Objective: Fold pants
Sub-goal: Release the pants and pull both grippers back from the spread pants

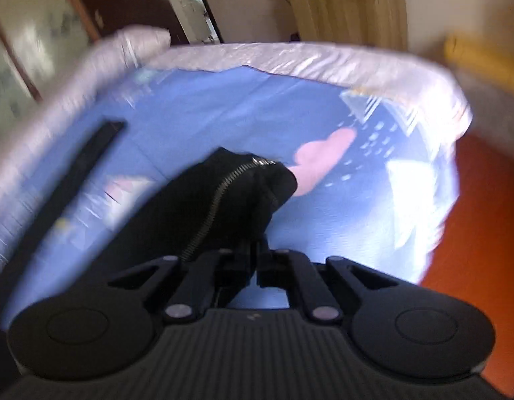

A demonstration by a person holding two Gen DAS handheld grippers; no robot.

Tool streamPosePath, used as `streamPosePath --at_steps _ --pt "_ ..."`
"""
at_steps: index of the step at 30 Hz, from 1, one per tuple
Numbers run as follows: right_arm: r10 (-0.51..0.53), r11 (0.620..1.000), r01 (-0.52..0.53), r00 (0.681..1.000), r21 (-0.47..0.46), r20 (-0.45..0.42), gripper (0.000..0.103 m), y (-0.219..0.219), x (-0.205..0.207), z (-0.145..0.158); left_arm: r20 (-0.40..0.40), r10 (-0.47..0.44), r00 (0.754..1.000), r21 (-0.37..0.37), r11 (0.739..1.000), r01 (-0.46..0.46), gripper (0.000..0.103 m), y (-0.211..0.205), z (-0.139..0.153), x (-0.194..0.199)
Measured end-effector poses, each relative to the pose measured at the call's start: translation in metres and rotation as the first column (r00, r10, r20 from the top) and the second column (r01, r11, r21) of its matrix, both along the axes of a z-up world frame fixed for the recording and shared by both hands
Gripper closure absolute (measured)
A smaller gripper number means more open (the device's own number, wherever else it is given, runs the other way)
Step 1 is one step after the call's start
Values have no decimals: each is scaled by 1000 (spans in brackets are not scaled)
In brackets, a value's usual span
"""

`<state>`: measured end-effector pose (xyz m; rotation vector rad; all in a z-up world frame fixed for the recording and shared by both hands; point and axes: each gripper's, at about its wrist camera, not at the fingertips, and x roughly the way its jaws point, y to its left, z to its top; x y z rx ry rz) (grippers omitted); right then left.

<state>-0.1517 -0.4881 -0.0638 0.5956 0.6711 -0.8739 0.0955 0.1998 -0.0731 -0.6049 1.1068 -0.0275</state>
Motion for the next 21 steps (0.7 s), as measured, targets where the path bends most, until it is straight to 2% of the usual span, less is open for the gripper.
streamPosePath --at_steps 2,3,5,6,9,14,21 --pt "-6 1000 7 997 2 -80 97 -1 3 -12 -5 -17 1000 94 995 17 79 -9 4 -3" --pt "-11 1000 11 997 -10 -82 96 2 2 -11 5 -29 1000 122 992 28 75 -11 7 -6" --pt "-11 998 4 993 -60 -115 85 13 2 -1 41 -43 998 158 987 36 74 -14 17 -16" --pt "-4 996 -8 992 -94 -126 84 22 1 5 66 -49 997 182 983 36 73 -14 23 -22" --pt "63 987 -79 992 -142 -110 75 46 -2 16 120 -62 991 243 970 31 70 -14 39 -39" --pt "164 968 -181 981 -173 -104 74 81 -2 26 163 -117 980 285 956 66 70 -29 50 -56" --pt "294 935 -306 951 -177 -94 72 130 3 36 208 -261 943 365 915 173 70 -73 56 -84"
